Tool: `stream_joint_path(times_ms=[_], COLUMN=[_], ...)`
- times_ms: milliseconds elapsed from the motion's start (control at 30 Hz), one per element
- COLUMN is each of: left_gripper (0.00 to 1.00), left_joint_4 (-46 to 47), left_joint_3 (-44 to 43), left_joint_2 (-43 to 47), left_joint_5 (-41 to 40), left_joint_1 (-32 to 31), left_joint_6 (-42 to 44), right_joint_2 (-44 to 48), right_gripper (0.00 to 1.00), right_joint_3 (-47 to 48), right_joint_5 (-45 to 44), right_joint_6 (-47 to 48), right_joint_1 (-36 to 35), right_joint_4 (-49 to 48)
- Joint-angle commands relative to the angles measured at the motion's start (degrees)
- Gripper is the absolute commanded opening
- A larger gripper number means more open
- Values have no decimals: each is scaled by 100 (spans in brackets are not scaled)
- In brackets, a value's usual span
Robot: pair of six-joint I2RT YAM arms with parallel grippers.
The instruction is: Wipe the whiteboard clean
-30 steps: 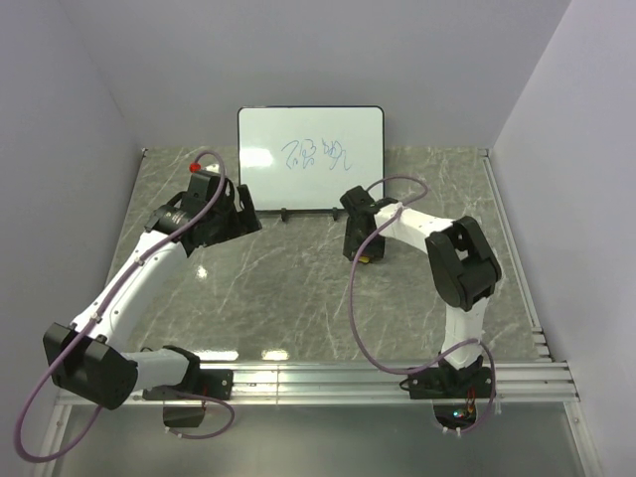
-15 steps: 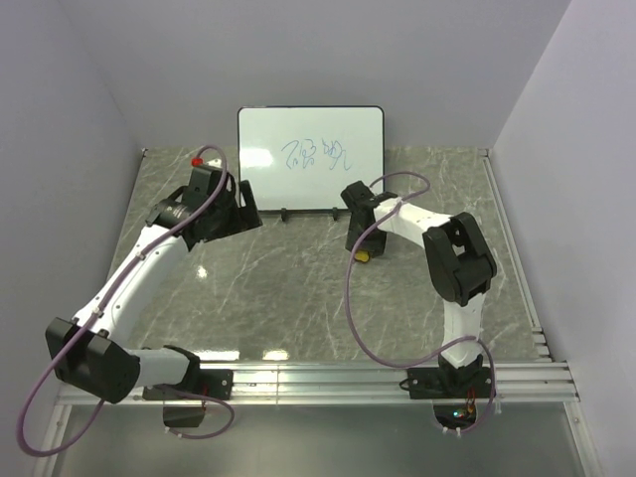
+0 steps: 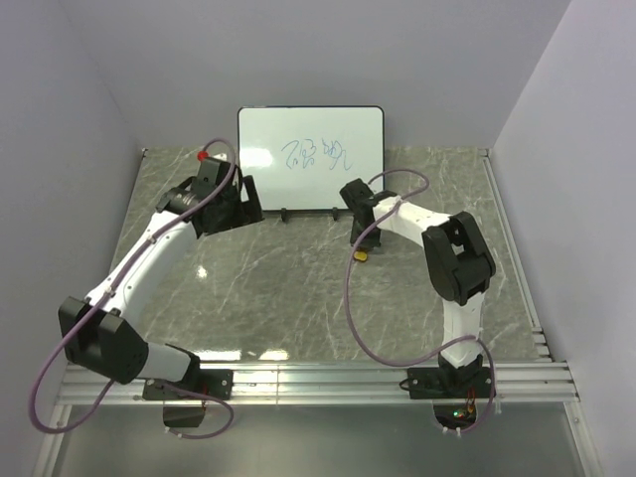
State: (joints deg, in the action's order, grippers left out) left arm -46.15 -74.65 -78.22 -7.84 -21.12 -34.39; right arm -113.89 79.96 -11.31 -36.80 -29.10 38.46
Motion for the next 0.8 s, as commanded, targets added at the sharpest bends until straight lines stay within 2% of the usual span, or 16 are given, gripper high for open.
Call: stream_joint_path(times_ms=[0, 133, 200, 333, 400, 500, 600, 700, 767], left_gripper=[99, 89, 89, 93, 93, 93, 89, 88, 87], left_joint_4=[-17, 343, 790, 1774, 2573, 3320, 3507, 3604, 4138], left_joint_3=[-523, -1155, -1306, -1342, -1219, -1235, -1804, -2324, -2422], left_joint_2=[-359, -896, -1238, -1530, -1670, -2126, -2829, -3515, -3927], left_joint_5=[-376, 263, 992, 1468, 1951, 2820, 3654, 4033, 4306], left_joint_1=[195, 845, 1214, 1602, 1839, 2059, 2095, 2332, 2542], left_joint_6=[222, 459, 626, 951, 978, 1040, 1171, 1111, 734], right_joint_2=[549, 1446, 1930, 2572, 2941, 3390, 3610, 3751, 3821], right_gripper=[0, 0, 0, 0, 0, 0, 0, 0, 0], right_joint_3=[-366, -631, -640, -491, -499, -640, -605, -561, -482], right_joint_5=[-117, 84, 532, 1270, 1525, 1553, 1378, 1175, 1140], right_joint_6=[146, 444, 559, 831, 902, 938, 911, 762, 604], right_joint_1=[89, 211, 299, 423, 423, 432, 449, 467, 467], right_joint_4=[109, 275, 399, 802, 848, 943, 1190, 1479, 1752])
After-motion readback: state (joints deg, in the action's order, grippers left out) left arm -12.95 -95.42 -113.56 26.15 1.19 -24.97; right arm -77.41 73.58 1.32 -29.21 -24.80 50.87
